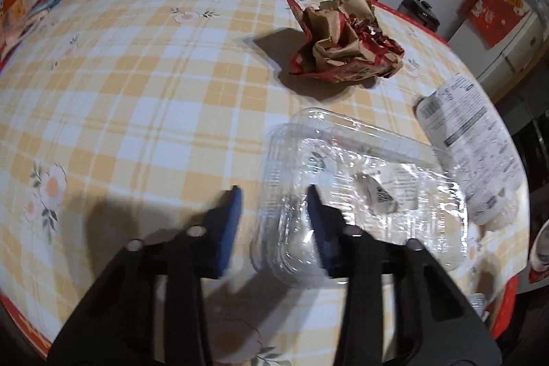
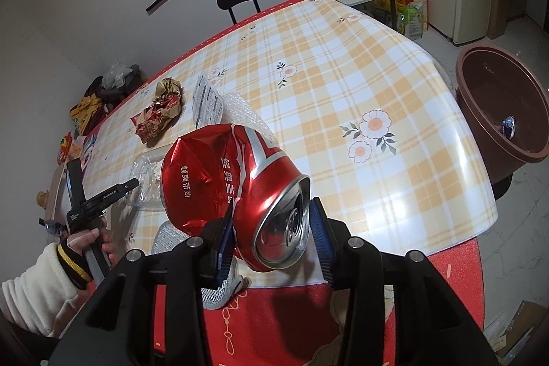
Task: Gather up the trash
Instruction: 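Grasp the clear plastic tray edge with the left tool while the right tool holds the red can, then carry the red can in the right tool to the bin and release while the left tool holds the tray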
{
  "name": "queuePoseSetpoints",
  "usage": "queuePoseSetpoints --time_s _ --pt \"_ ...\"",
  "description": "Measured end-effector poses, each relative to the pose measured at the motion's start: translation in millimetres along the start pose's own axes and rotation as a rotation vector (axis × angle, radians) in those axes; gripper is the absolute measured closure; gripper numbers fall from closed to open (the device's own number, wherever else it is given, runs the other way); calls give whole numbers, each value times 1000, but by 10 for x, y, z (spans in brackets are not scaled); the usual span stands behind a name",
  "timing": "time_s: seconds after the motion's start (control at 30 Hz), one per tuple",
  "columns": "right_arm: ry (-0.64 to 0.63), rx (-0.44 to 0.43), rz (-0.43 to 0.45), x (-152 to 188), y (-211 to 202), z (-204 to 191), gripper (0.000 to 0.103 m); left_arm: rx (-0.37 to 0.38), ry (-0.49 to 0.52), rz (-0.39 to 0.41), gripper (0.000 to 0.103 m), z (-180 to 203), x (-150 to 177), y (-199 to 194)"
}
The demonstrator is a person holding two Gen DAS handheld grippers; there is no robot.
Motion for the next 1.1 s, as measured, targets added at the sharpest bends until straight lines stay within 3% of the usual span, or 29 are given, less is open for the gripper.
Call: queuePoseSetpoints --time_s 0.07,0.17,0.7,1.1 --pt "4 3 2 7 -9 -2 62 19 -1 -9 87 -7 -8 8" --pt "10 6 4 -1 -3 -15 62 10 35 5 90 4 -1 -44" --pt "-79 -58 -10 -269 225 -487 62 84 -126 180 93 -425 -6 -979" --pt "-106 -73 5 -362 150 -480 62 130 -127 276 93 -220 -94 -1391"
Point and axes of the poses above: each gripper's, at about its wrist camera, not at the fingertips, and y roughly the way its jaws point, z to its right, x to its underside, the point moved 1 cm from there along y, roughly the way its jaws point, and after that the axes turned 3 degrees about x, right-handed, at the moved point
